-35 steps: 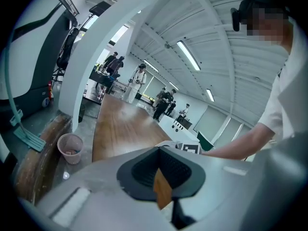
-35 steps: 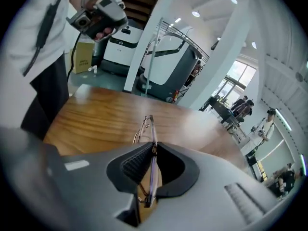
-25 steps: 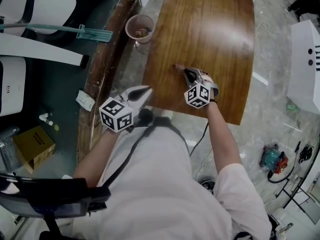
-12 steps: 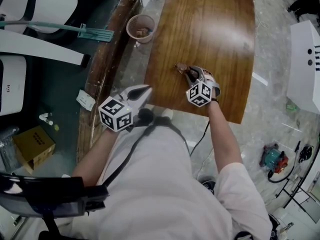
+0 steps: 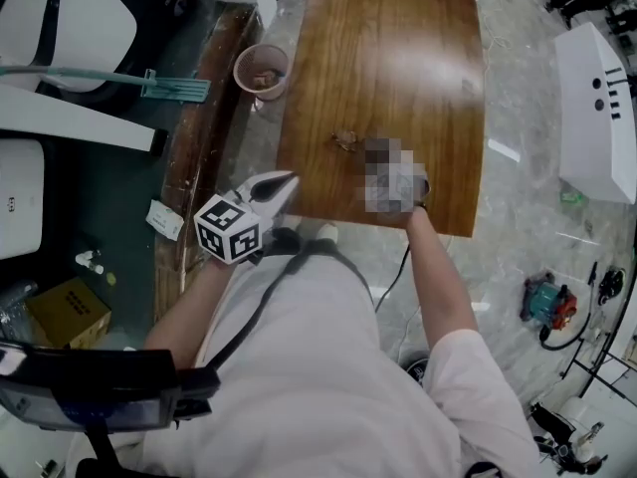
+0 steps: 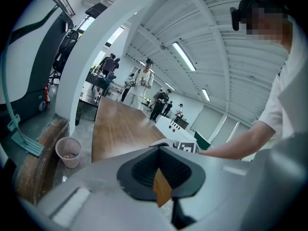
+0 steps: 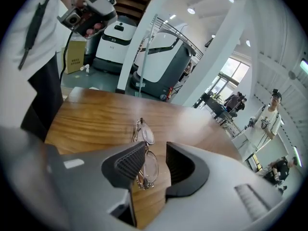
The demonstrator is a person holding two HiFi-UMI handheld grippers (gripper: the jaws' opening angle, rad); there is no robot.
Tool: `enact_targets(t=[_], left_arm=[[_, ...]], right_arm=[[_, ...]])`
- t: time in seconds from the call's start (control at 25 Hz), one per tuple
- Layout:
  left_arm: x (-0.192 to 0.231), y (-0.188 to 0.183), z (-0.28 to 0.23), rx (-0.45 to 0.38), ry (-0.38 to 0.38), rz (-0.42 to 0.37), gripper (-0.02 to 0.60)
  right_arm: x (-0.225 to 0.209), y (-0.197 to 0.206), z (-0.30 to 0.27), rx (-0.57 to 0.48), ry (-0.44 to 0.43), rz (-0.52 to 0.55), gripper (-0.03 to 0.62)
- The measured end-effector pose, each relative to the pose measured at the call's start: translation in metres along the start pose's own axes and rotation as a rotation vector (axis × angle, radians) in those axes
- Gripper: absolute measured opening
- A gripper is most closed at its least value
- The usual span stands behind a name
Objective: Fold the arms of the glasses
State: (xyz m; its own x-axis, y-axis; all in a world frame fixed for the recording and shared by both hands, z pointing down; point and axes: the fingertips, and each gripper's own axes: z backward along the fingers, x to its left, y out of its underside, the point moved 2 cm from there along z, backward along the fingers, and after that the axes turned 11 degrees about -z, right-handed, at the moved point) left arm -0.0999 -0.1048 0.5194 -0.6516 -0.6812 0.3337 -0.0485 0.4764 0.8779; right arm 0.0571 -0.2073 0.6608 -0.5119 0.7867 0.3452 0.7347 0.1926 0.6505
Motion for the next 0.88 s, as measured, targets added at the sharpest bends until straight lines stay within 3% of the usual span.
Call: enact_targets(t=[0.36,0.88], left_arm=[[-0.013,-0.015,-0.013,-0.015,0.086,-0.041,0.005],[-0.059,-0.036,-0.051,-0.014,0.251,-0.105,0.005]], right_arm=[[-0.002,-0.019,0.041,-0.075,0.063,-0.141,0.129],[0.006,-0.045,0.141,-0.278,0.201,-0.473,0.048]])
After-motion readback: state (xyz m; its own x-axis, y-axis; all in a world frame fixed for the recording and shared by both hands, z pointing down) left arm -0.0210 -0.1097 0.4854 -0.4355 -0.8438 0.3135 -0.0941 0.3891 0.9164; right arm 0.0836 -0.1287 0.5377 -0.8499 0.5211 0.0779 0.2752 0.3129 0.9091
